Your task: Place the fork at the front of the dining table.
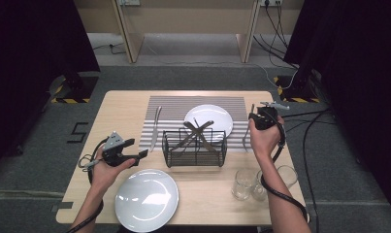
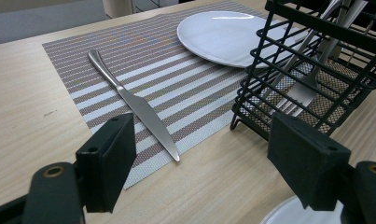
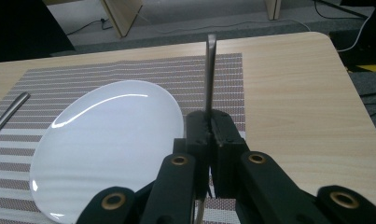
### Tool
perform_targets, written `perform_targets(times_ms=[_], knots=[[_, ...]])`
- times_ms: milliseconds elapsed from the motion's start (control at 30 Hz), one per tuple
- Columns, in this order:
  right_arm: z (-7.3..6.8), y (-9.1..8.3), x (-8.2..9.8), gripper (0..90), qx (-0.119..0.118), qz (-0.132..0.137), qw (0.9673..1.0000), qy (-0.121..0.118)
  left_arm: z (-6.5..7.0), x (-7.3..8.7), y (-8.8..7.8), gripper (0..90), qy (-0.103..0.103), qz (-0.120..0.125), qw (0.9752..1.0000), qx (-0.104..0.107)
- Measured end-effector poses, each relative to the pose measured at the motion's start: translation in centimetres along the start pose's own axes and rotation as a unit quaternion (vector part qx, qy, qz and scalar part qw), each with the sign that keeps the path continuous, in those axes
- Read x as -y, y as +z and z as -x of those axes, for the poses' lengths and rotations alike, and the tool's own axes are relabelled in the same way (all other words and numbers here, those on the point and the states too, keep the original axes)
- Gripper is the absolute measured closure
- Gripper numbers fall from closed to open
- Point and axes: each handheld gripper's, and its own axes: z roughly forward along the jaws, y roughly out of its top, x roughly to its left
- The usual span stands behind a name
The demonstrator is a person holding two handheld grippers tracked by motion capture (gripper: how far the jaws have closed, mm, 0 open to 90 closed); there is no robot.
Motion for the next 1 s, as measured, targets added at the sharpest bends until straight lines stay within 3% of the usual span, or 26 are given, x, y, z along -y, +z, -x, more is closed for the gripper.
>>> perform_targets(times_ms=[600,1000], knots=[[-0.2,1.0,-0.4,87.2,0.005,-0.011,0.9999,-0.006,-0.1,0.0,-0.1,23.3,-0.001,0.001,1.0000,0.000],[0.0,1.6,-0.6,87.2,0.007,-0.016,0.9999,0.002,-0.1,0.0,-0.1,23.4,0.000,0.002,1.0000,-0.001]])
